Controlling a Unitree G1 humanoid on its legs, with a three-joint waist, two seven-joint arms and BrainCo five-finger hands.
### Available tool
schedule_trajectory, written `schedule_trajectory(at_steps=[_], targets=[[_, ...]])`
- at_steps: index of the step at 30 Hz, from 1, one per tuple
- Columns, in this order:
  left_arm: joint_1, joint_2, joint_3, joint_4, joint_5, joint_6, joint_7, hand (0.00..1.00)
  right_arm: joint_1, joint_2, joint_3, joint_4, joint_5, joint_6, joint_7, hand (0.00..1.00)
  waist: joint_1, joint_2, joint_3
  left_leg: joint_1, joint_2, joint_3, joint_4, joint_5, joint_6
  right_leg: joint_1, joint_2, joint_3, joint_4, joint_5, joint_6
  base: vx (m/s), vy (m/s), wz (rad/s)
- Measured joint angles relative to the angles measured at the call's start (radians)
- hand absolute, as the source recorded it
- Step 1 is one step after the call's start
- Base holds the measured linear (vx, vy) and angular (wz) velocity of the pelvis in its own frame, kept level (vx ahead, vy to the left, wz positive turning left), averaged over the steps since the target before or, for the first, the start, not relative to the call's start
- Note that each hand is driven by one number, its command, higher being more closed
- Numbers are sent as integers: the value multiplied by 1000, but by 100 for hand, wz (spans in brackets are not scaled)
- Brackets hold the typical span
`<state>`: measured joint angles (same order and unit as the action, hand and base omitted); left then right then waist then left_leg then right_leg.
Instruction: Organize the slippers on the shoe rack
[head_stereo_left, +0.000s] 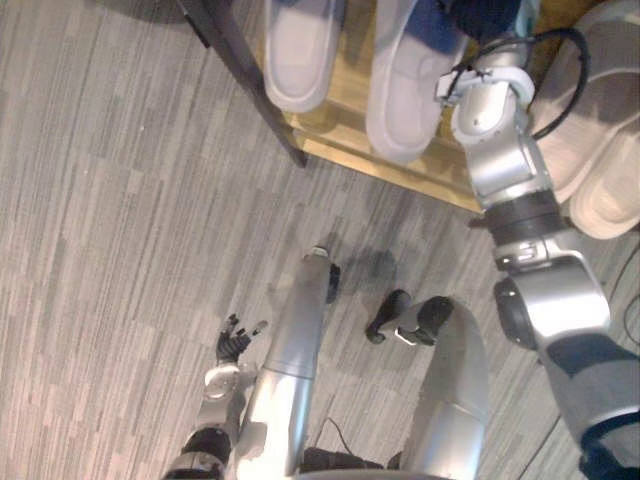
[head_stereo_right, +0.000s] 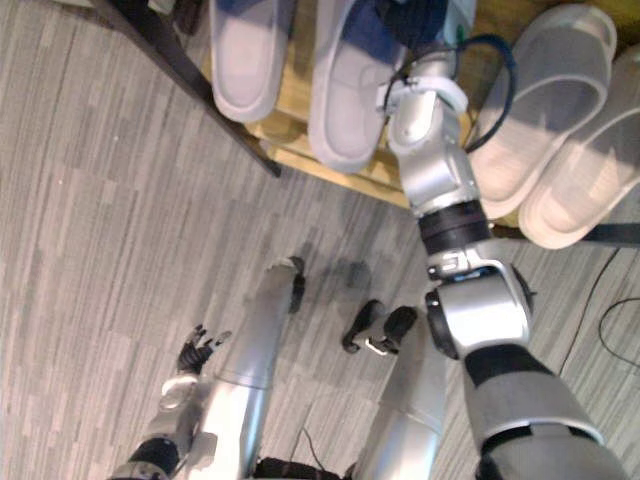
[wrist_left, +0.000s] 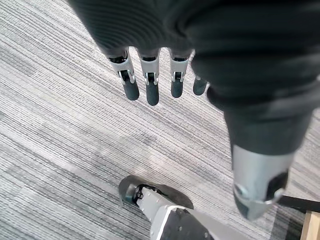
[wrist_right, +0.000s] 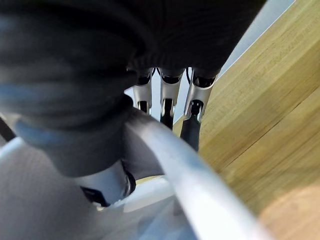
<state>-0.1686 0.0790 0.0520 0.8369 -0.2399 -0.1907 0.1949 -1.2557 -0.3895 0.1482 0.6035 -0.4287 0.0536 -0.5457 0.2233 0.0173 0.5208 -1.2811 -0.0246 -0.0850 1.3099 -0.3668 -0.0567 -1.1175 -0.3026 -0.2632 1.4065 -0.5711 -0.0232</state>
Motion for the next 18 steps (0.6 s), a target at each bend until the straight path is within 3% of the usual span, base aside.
schedule_trajectory(at_steps=[10,18], targets=[[-22,-4,10,21,0,1,1,0,49,108,-107,-78,119,4,-26,0,-3,-1,-18,21,6,-6,-20,9,-12,18,7,-9,-15,1,-2,-29,-2,0],[-25,-10,48,43,0,3,-1,0,176,174,-108,-122,126,-6,-15,0,-10,-18,-56,75,13,-5,-54,9,-13,73,14,-16,-56,7,-11,-7,5,-2]])
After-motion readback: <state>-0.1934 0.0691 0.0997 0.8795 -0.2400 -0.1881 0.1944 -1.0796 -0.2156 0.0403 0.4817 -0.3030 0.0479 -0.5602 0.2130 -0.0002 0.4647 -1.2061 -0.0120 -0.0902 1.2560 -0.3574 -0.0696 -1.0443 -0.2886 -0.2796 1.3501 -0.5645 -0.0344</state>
